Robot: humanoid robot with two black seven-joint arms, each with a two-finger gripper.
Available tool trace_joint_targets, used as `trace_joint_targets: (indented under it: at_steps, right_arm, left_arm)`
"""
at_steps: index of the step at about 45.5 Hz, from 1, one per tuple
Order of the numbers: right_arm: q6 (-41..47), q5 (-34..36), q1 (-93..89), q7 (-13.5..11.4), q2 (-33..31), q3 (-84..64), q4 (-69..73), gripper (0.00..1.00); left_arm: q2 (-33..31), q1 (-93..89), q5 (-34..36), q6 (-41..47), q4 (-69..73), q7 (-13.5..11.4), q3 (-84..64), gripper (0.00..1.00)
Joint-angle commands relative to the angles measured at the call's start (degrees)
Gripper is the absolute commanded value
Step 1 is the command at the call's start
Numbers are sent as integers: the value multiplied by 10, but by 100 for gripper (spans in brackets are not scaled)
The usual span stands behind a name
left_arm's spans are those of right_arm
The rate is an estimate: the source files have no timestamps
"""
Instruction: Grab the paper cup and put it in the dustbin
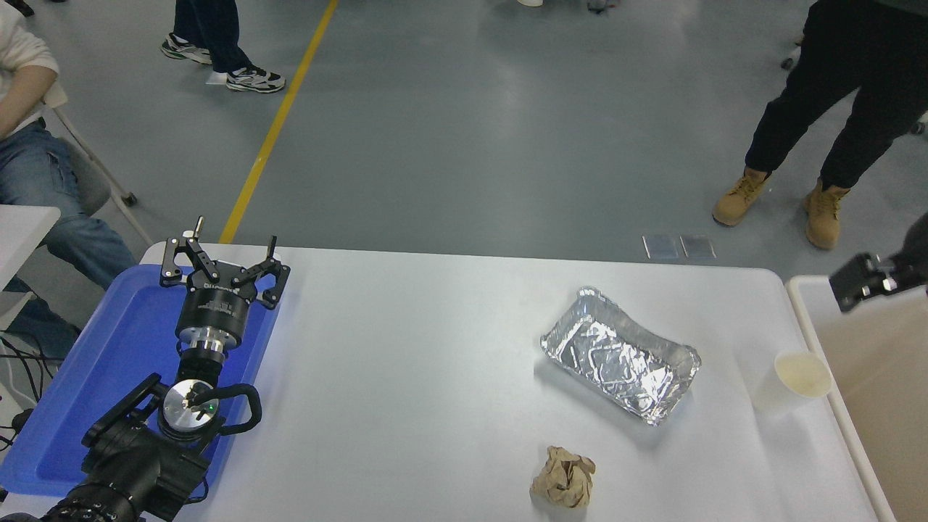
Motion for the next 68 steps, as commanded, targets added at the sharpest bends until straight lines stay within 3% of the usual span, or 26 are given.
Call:
trace_joint_targets:
  at_steps: [1, 18, 46, 56, 68]
  right_arm:
    - [-61, -41, -127, 2, -8, 63, -58, 100]
    - [-120, -43, -281, 4, 21, 163, -136, 100]
    - [-123, -44, -346, 5, 42, 218, -177, 97]
    - [-134, -44, -362, 5, 42, 225, -182, 87]
    - [-135, -44, -365, 5, 48, 225, -183, 46]
  left_arm:
    - [0, 0, 0, 0, 0, 0, 0, 100]
    - [0, 0, 0, 0, 0, 0, 0, 100]
    - [0, 0, 0, 0, 0, 0, 0, 100]
    - [0, 0, 0, 0, 0, 0, 0, 100]
    - [0, 0, 0, 0, 0, 0, 0, 100]
